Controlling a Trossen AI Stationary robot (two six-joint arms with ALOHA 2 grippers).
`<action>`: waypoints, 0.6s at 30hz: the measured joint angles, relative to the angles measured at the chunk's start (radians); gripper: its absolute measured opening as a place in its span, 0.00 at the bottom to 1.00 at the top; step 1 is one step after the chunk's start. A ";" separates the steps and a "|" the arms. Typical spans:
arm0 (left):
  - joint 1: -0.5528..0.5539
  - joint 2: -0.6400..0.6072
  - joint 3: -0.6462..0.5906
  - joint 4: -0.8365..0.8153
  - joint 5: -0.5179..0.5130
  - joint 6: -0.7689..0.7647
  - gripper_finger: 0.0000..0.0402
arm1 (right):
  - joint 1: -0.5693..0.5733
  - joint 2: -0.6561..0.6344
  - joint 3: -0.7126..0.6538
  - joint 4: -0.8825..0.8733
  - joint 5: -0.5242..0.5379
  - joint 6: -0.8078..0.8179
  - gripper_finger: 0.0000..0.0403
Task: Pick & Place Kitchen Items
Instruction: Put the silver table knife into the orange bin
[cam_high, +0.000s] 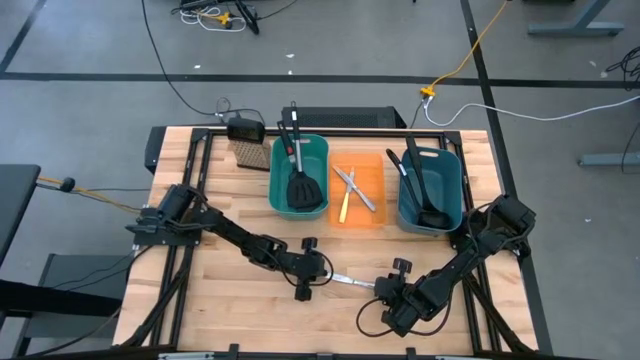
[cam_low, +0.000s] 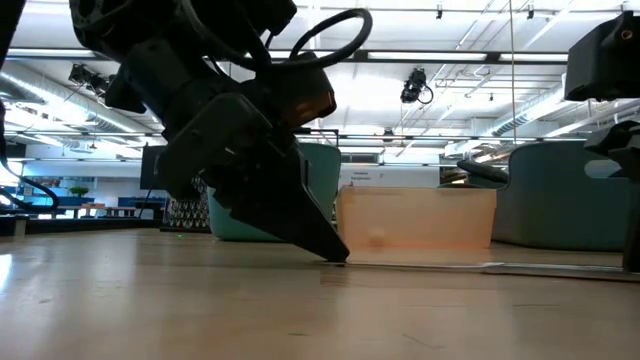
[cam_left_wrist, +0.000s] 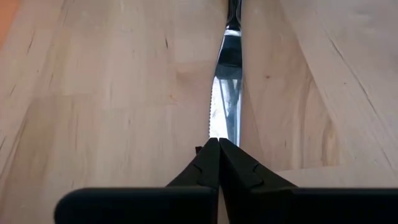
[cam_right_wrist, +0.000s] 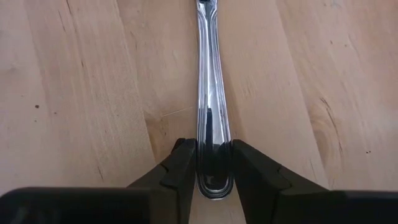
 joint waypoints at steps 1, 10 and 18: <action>-0.001 0.001 0.000 -0.004 0.000 0.000 0.02 | 0.000 0.000 0.000 0.000 0.000 0.000 0.28; 0.004 0.081 0.008 0.035 0.017 -0.056 0.01 | 0.000 0.000 0.000 0.001 -0.003 0.012 0.31; 0.006 0.083 0.006 0.038 0.026 -0.059 0.01 | 0.000 -0.055 -0.002 -0.055 -0.112 0.014 0.32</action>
